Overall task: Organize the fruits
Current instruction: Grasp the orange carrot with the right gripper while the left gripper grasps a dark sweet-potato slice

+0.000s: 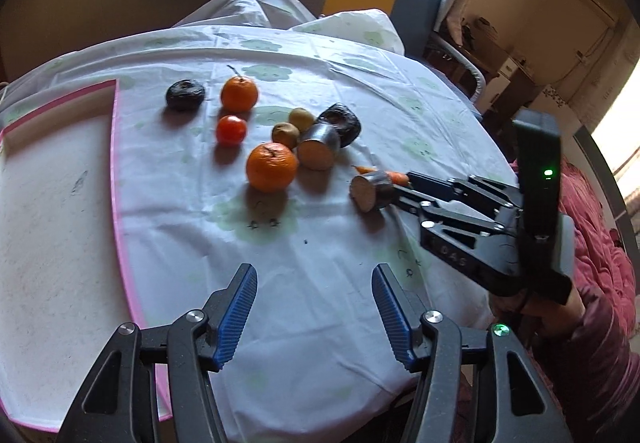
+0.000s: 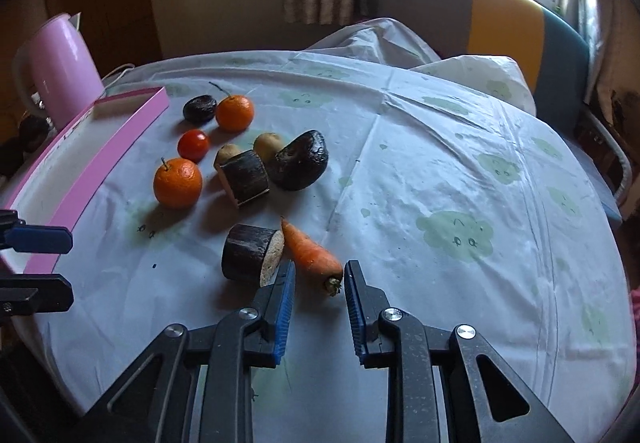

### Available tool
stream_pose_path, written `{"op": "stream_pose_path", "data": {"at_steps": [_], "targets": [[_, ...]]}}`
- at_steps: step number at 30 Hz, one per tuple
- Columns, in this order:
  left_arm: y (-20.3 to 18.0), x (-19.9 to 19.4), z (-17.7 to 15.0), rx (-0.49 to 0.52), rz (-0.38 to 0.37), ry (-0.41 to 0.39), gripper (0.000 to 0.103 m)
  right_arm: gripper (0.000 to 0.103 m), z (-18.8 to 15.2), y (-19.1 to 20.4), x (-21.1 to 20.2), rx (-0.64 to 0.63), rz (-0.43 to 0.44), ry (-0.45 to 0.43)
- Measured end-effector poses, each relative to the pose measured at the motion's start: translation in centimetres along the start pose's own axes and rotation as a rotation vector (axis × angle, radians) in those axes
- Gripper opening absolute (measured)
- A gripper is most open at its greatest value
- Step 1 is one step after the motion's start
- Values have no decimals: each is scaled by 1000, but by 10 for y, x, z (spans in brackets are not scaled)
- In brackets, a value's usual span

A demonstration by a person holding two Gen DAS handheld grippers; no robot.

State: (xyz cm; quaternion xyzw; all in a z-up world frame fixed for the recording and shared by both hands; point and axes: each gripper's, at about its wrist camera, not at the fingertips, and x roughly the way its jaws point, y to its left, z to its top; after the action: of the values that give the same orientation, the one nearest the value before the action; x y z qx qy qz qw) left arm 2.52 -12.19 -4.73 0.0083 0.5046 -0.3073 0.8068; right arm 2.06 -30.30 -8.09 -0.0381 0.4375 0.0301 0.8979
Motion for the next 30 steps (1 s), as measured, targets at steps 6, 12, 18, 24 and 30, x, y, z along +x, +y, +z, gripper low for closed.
{"op": "stream_pose_path", "data": {"at_steps": [6, 12, 18, 24, 30], "targets": [[-10, 12, 11, 14, -10, 12, 54, 25, -1, -7, 4, 11, 2, -13], [-27, 28, 26, 38, -25, 17, 51, 25, -10, -24, 2, 131, -24, -45], [-42, 44, 36, 39, -12, 19, 51, 25, -13, -27, 1, 173, -67, -68], [-48, 59, 47, 15, 22, 24, 50, 25, -14, -32, 1, 189, -148, -70], [-57, 74, 51, 34, 69, 37, 48, 26, -16, -34, 2, 191, -136, -77]]}}
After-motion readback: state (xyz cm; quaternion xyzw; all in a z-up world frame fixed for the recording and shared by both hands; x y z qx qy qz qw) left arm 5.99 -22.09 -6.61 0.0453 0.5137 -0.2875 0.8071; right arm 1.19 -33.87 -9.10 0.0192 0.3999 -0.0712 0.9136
